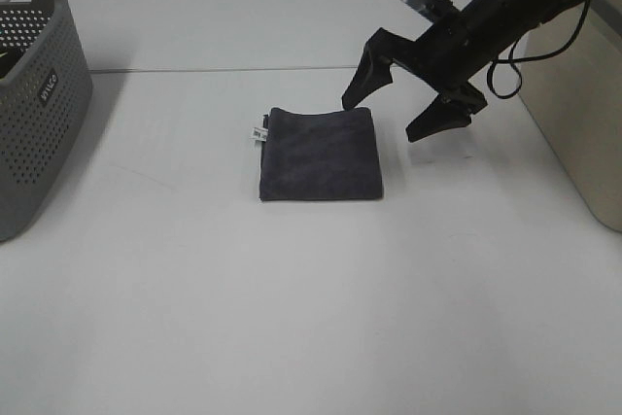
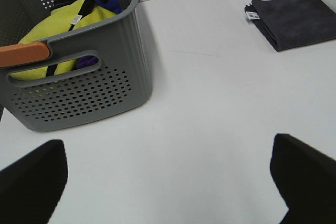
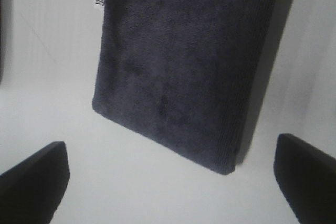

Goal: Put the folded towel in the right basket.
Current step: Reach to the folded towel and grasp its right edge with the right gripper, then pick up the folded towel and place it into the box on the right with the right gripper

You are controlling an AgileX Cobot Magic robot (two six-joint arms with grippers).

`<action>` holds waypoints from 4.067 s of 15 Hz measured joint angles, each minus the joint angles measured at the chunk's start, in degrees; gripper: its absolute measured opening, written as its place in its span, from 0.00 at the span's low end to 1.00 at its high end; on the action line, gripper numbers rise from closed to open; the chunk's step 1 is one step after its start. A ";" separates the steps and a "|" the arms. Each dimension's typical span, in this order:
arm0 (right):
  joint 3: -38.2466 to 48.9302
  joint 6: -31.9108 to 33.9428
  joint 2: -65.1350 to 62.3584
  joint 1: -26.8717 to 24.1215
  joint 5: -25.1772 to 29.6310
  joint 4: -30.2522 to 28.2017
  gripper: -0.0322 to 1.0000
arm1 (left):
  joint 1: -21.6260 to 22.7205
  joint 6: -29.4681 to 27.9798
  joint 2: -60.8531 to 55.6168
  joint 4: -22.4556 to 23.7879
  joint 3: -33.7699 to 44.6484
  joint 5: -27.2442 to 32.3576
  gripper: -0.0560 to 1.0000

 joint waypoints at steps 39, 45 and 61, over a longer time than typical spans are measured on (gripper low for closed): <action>-17.59 -4.24 -2.41 2.01 7.16 -0.23 0.07 | 0.00 0.00 0.00 0.00 0.00 0.00 0.99; -31.05 5.90 -10.60 2.01 15.47 -21.03 0.07 | 0.00 0.00 0.00 0.00 0.00 0.00 0.99; -33.12 7.96 -14.04 -26.64 15.58 -26.01 0.07 | 0.00 0.00 0.00 0.00 0.00 0.00 0.99</action>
